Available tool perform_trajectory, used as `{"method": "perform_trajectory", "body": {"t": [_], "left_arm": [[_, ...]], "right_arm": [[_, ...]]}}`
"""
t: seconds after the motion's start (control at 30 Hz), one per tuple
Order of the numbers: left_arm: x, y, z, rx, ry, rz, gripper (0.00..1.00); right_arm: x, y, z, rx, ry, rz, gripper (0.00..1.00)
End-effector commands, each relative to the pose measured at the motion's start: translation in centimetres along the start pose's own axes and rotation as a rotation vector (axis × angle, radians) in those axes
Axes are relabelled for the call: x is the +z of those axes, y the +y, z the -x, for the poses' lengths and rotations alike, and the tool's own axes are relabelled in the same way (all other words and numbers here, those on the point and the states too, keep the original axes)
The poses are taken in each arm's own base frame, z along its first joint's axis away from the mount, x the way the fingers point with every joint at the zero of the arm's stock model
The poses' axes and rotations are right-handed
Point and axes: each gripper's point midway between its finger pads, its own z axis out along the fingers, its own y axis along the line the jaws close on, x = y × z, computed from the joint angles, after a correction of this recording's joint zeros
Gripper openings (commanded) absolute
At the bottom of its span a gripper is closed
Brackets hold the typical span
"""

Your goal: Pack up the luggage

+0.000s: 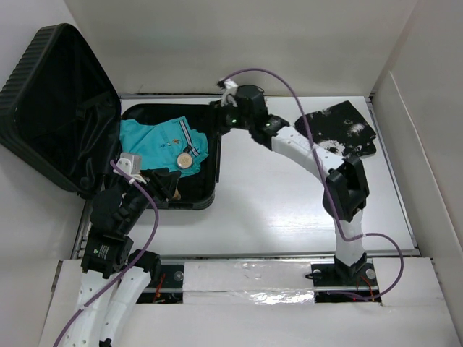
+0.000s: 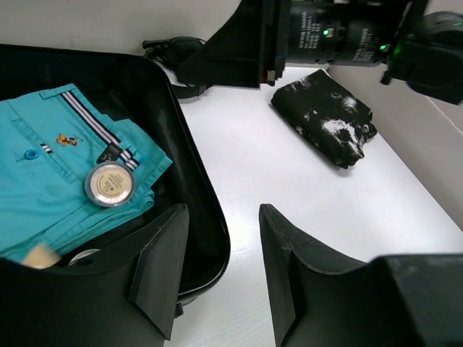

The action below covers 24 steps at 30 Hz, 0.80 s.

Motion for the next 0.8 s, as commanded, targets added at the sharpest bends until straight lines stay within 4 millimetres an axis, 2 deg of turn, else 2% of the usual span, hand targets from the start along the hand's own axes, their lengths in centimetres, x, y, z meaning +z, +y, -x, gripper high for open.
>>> {"method": "perform_trajectory", "body": {"t": [0.0,0.03,0.07,0.1,0.13,0.17,0.2,0.23,0.27,0.3,0.33,0.4,0.47,0.5,0.53,0.57,0.6,0.7,0.73,0.77], "left_arm": [[-0.8,-1.3,3.0,0.026,-0.090,-0.037,0.41],[-0.7,-1.3,3.0,0.025,-0.089,-0.035,0.41],[-0.6,-1.2,2.9,0.024,-0.082,-0.033,0.41],[-0.6,-1.2,2.8,0.023,-0.078,-0.033,0.41],[-0.5,-1.2,2.7,0.023,-0.076,-0.034,0.41],[-0.6,-1.3,2.8,0.024,-0.080,-0.038,0.41],[-0.7,-1.3,2.9,0.024,-0.083,-0.036,0.41],[-0.7,-1.2,2.9,0.024,-0.085,-0.034,0.41],[-0.5,-1.1,2.8,0.023,-0.079,-0.028,0.41],[-0.5,-1.1,2.8,0.022,-0.077,-0.029,0.41],[-0.5,-1.2,2.7,0.022,-0.074,-0.033,0.41],[-0.5,-1.3,2.7,0.023,-0.077,-0.037,0.41],[-0.5,-1.2,2.8,0.024,-0.077,-0.032,0.41],[-0.4,-1.1,2.6,0.023,-0.070,-0.030,0.41],[-0.4,-1.1,2.7,0.023,-0.071,-0.030,0.41],[-0.5,-1.2,2.7,0.024,-0.075,-0.032,0.41],[-0.6,-1.2,2.8,0.024,-0.077,-0.032,0.41],[-0.6,-1.2,2.9,0.025,-0.079,-0.030,0.41],[-0.6,-1.1,2.8,0.024,-0.078,-0.029,0.41],[-0.6,-1.1,2.8,0.024,-0.078,-0.029,0.41]], "right_arm": [[-3.5,-11.5,3.1,0.095,-0.136,-0.290,0.47],[-4.7,-15.7,2.9,0.124,-0.151,-0.401,0.25],[-5.2,-17.8,2.9,0.139,-0.166,-0.455,0.14],[-5.8,-19.7,3.0,0.162,-0.184,-0.505,0.10],[-6.3,-21.6,3.1,0.170,-0.198,-0.553,0.09],[-7.2,-25.1,3.2,0.188,-0.214,-0.660,0.08],[-7.6,-26.7,3.1,0.203,-0.215,-0.704,0.11],[-7.9,-27.9,3.1,0.211,-0.218,-0.734,0.19],[-8.6,-30.8,1.9,0.236,-0.207,-0.820,0.30],[-8.3,-30.9,3.4,0.228,-0.239,-0.822,0.53],[-9.0,-32.2,3.3,0.236,-0.230,-0.872,0.65],[-7.9,-33.8,3.5,0.232,-0.230,-0.897,0.82],[-7.5,-35.1,2.3,0.246,-0.195,-0.933,0.87],[-6.8,-36.3,0.6,0.266,-0.172,-0.945,0.92],[-6.5,-36.3,1.4,0.264,-0.192,-0.934,0.92],[-6.3,-36.7,1.0,0.271,-0.196,-0.938,0.93],[-5.4,-36.8,0.2,0.279,-0.191,-0.934,0.93],[-5.0,-37.7,-1.0,0.295,-0.187,-0.945,0.93],[-4.3,-38.0,-2.3,0.299,-0.169,-0.950,0.93],[-4.0,-38.0,-2.3,0.304,-0.169,-0.944,0.93]]}}
